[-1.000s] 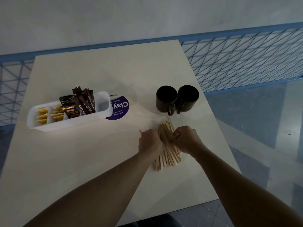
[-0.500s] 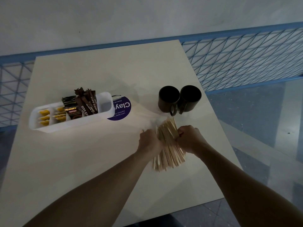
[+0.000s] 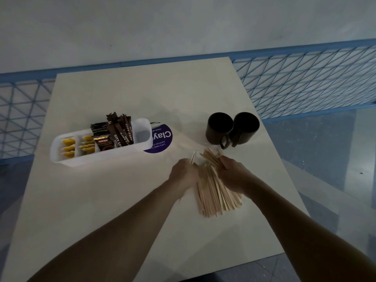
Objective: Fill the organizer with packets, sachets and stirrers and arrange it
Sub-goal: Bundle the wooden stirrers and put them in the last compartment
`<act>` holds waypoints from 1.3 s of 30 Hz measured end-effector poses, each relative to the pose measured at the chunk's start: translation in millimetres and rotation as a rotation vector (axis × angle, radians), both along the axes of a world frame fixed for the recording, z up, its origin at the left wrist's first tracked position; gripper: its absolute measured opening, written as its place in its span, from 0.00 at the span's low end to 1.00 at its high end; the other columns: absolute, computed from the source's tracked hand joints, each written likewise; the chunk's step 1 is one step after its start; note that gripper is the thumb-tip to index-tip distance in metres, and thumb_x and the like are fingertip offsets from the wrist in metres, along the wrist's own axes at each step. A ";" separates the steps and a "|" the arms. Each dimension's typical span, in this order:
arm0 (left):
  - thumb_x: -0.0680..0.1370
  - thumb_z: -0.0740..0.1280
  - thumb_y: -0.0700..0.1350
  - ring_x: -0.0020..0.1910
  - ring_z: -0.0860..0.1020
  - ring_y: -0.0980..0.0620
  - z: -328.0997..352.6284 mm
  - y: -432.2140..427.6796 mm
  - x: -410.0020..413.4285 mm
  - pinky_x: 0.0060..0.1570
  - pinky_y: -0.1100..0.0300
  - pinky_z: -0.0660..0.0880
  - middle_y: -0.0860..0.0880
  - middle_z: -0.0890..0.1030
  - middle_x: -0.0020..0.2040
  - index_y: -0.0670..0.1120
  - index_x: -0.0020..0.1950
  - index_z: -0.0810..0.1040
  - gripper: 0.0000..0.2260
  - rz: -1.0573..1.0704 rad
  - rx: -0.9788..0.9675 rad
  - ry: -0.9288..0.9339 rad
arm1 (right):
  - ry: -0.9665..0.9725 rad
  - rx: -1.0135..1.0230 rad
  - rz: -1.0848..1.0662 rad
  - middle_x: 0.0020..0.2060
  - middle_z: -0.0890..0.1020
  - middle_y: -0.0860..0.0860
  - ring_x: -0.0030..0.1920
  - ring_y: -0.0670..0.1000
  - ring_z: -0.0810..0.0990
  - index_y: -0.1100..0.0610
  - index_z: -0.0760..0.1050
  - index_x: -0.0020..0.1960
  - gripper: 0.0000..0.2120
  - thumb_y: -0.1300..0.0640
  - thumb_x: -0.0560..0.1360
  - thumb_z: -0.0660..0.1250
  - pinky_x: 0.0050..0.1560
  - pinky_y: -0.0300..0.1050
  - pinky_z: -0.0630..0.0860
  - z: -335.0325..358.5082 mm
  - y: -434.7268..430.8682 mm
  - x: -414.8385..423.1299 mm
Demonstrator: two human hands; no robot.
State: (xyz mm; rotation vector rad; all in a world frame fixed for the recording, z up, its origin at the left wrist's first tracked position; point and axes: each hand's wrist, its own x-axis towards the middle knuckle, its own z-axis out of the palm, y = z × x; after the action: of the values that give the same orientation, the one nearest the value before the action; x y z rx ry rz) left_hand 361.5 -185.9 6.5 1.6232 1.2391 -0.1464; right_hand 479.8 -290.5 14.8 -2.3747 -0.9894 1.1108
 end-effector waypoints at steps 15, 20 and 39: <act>0.82 0.59 0.39 0.47 0.82 0.47 52.3 109.5 -35.9 0.52 0.53 0.80 0.42 0.83 0.47 0.40 0.51 0.80 0.10 0.469 -0.059 -0.502 | 0.271 0.370 -0.229 0.41 0.81 0.54 0.43 0.52 0.80 0.55 0.77 0.49 0.09 0.62 0.82 0.60 0.46 0.49 0.80 34.5 132.9 -55.7; 0.82 0.61 0.41 0.50 0.82 0.51 55.5 140.2 -46.7 0.44 0.60 0.77 0.46 0.84 0.47 0.43 0.52 0.82 0.09 0.482 0.034 -0.539 | 0.369 0.504 -0.297 0.39 0.84 0.52 0.43 0.52 0.82 0.58 0.81 0.50 0.12 0.64 0.83 0.59 0.49 0.46 0.82 43.6 177.2 -64.9; 0.81 0.63 0.43 0.44 0.81 0.54 22.7 172.7 -43.5 0.43 0.60 0.77 0.49 0.84 0.45 0.47 0.55 0.83 0.10 0.527 0.211 -0.363 | 0.290 0.484 -0.343 0.39 0.86 0.53 0.45 0.57 0.85 0.52 0.85 0.48 0.08 0.55 0.80 0.66 0.52 0.59 0.82 4.3 229.0 -88.1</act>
State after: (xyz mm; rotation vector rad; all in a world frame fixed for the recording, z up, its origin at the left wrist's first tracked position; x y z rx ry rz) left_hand 318.0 -13.1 29.3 1.3618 1.3774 0.5994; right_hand 391.8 -61.5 19.2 -1.8422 -0.6298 0.9239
